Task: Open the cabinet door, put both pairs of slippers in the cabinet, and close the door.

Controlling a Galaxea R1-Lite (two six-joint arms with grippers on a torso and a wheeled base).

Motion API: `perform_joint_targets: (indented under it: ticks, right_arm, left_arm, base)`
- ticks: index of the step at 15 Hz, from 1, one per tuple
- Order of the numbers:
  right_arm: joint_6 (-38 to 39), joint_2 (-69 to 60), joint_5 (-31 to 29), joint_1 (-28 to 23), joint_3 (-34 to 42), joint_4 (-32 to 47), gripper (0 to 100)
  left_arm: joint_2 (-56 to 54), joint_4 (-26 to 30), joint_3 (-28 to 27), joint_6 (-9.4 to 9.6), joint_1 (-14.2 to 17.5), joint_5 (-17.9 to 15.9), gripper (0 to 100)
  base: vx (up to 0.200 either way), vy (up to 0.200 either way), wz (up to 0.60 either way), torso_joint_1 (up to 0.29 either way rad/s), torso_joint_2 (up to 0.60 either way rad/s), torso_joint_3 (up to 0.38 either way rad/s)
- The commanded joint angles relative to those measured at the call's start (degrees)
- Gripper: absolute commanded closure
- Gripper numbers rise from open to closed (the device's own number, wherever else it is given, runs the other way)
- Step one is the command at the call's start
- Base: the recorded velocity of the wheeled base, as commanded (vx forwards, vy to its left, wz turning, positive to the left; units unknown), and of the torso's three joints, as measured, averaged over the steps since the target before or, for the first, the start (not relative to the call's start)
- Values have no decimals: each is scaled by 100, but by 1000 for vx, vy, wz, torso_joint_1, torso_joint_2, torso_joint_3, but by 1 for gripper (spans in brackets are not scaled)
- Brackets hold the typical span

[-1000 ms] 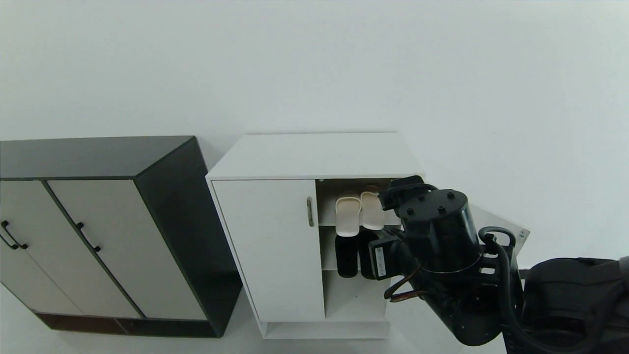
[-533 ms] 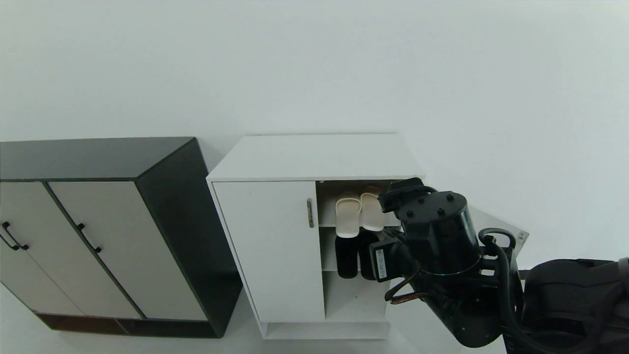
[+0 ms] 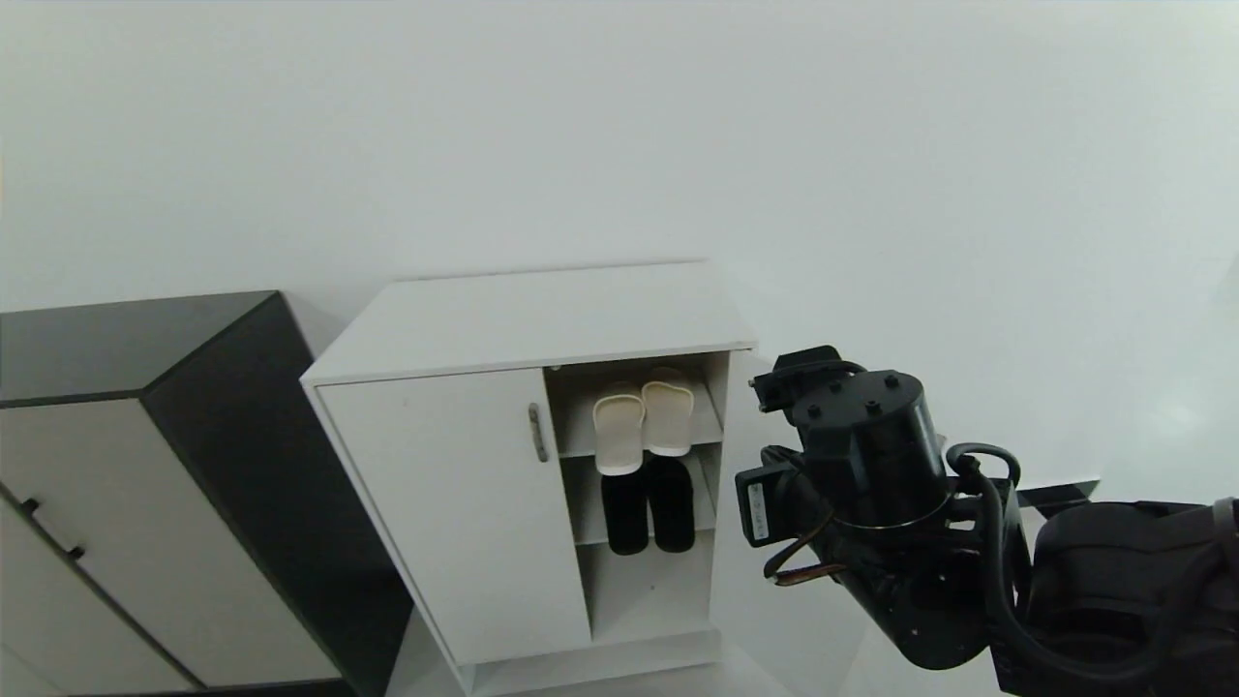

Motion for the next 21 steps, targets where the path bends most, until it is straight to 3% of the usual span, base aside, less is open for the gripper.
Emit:
perform_joint_targets:
  ticks: [1,5,15,21]
  right_arm:
    - [-3,62,2,-72,-11,-10,100]
    - [-73,27,20,-221,-46,-28,100]
    - [94,0,1716,-2067,-661,16,100]
    - [120,422,1707,-2234,-934,-142,100]
  left_arm:
    - [-1,0,0,1,-4,-2,100]
    - [-1,0,0,1,-4,-2,100]
    - [-1,0,0,1,-4,-2,100]
    - [-1,0,0,1,-4,-2,100]
  base:
    - [0,0,-600,-2,2,2]
    - [0,0,-150,2,2,1]
    - [0,0,0,0,0,0]
    - [-167,0,0,5,5,0]
